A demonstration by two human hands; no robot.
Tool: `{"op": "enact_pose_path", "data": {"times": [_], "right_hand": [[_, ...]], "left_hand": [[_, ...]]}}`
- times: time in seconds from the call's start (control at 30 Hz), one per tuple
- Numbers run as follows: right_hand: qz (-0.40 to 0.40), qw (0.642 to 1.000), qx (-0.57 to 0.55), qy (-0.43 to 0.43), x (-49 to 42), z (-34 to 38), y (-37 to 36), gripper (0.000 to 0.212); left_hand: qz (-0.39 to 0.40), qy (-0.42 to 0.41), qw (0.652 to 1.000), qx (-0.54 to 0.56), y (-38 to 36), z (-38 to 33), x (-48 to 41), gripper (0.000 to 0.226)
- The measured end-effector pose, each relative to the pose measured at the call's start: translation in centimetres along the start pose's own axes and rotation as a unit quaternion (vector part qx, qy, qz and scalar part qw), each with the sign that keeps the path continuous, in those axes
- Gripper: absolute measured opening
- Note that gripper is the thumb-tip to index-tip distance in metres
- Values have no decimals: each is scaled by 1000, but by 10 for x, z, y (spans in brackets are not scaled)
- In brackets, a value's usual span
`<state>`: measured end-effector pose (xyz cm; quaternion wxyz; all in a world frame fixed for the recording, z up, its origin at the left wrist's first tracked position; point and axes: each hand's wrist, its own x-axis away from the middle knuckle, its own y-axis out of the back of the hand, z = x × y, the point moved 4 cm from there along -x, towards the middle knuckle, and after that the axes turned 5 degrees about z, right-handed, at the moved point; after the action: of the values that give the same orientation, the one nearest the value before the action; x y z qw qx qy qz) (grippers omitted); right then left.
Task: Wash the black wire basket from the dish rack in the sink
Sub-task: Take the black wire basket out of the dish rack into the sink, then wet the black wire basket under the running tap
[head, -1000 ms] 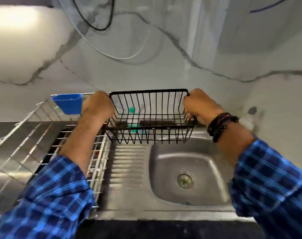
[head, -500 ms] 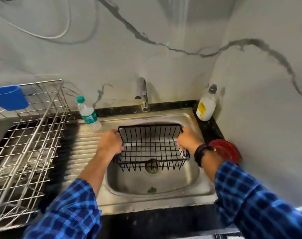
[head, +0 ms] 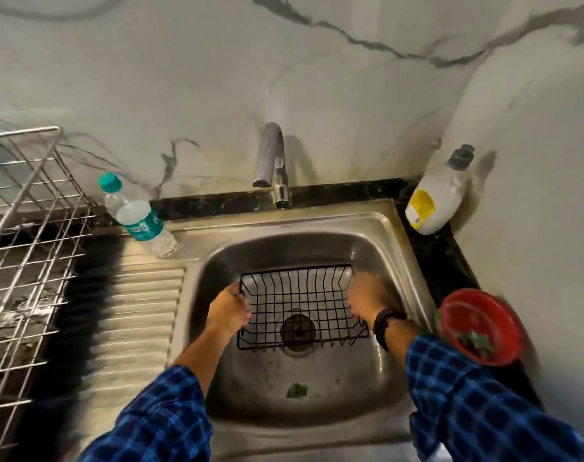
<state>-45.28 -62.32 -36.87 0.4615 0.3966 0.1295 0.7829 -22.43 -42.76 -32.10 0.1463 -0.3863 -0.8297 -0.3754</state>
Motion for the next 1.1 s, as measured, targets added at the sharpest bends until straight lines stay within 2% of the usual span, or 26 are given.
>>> {"op": "enact_pose_path", "data": {"times": [0.1, 0.23, 0.33, 0.4, 0.5, 0.57, 0.63, 0.7, 0.77, 0.83, 0.93, 1.03, 1.1], "right_hand": [[21, 1000, -4, -5, -17, -1, -14, 40], [10, 1000, -11, 1, -18, -1, -20, 34], [60, 997, 11, 42, -10, 6, -16, 37], [103, 992, 31, 63, -1, 12, -12, 46], [64, 997, -11, 52, 24, 28, 3, 62], [22, 994, -70, 80, 54, 43, 18, 59], [12, 981, -125, 148, 93, 51, 33, 52], [27, 975, -113, 189, 132, 47, 40, 44], [63, 980, -59, 179, 160, 34, 34, 34], [114, 980, -39, 159, 179, 24, 21, 34], [131, 975, -58, 171, 197, 18, 10, 37], [132, 972, -97, 168, 209, 11, 13, 38], [115, 974, -102, 165, 212, 5, 20, 42]], "left_hand": [[30, -16, 999, 13, -3, 5, -12, 38], [-5, 1, 998, 58, -4, 15, -27, 47], [4, 3, 997, 80, -8, 28, -33, 46], [16, 2, 997, 75, -11, 30, -33, 41], [32, -6, 999, 36, -15, 24, -22, 54], [-19, -50, 999, -11, -8, 6, -9, 59], [-98, -144, 984, -28, 8, -28, 10, 58], [-162, -227, 960, -39, 26, -75, 22, 53], [-167, -272, 945, -65, 40, -125, 19, 48], [-122, -264, 954, -75, 45, -167, -3, 43], [-36, -209, 976, -52, 36, -203, -33, 35], [-54, -211, 970, -104, 28, -210, -54, 41], [-73, -205, 974, -69, 26, -206, -65, 45]]}}
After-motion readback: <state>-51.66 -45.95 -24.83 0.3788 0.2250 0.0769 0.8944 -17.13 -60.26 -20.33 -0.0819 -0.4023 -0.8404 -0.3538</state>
